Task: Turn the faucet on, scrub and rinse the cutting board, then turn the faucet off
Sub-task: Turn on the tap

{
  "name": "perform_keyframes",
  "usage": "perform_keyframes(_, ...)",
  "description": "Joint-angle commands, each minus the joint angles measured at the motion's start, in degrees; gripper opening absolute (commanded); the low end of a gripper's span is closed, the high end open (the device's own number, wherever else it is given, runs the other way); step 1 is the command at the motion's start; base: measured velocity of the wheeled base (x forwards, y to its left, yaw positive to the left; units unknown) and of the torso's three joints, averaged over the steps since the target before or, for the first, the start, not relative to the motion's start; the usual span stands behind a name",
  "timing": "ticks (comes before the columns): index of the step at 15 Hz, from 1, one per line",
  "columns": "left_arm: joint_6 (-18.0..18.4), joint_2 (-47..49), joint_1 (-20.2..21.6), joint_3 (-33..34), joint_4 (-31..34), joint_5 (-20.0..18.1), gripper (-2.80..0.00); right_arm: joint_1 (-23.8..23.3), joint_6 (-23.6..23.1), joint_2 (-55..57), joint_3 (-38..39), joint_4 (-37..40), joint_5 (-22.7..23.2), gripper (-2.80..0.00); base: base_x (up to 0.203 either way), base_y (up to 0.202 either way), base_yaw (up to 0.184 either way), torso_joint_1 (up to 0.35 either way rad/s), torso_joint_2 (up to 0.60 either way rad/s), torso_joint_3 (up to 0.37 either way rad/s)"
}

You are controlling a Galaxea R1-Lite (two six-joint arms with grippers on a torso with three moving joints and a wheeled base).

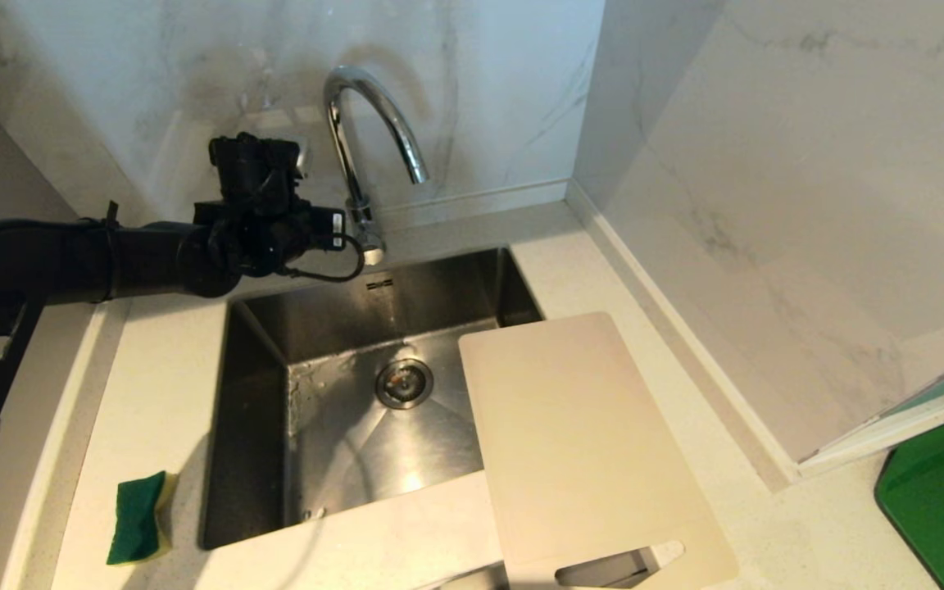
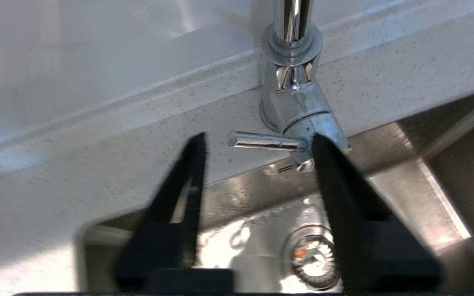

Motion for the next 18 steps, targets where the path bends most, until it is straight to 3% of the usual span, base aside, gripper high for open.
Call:
perform_keyframes(1,-2.9,0.0,0.0,0.0,-0.1,0.1,0.00,0.0,0.0,0.0,0.1,0.1,0.1,-2.80,0.000,0.000,0.000,0.000,0.00,0.000)
perform_keyframes(4,-5.9,1.3,-0.7,0.0,-1.3,1.6,0.00,0.0,0.0,0.0,0.1,0.0,0.0,-2.80,0.000,0.000,0.000,0.000,0.00,0.000)
perform_keyframes(8,-7.2,2.8,-0.9,0.0,-4.8,7.1,0.00,0.0,0.0,0.0,0.1,0.0,0.0,-2.80,0.000,0.000,0.000,0.000,0.00,0.000)
perform_keyframes(11,-11.4,5.1,-0.9,0.0,-8.2,10.3,0.00,0.0,0.0,0.0,0.1,0.0,0.0,-2.80,0.000,0.000,0.000,0.000,0.00,0.000)
perform_keyframes(14,-12.0,7.5,-1.0,0.0,-13.6,13.0,0.00,0.0,0.1,0.0,0.1,0.0,0.0,-2.80,0.000,0.000,0.000,0.000,0.00,0.000)
perform_keyframes(18,-12.0,9.3,-1.2,0.0,-16.3,15.4,0.00,0.0,0.0,0.0,0.1,0.0,0.0,-2.80,0.000,0.000,0.000,0.000,0.00,0.000)
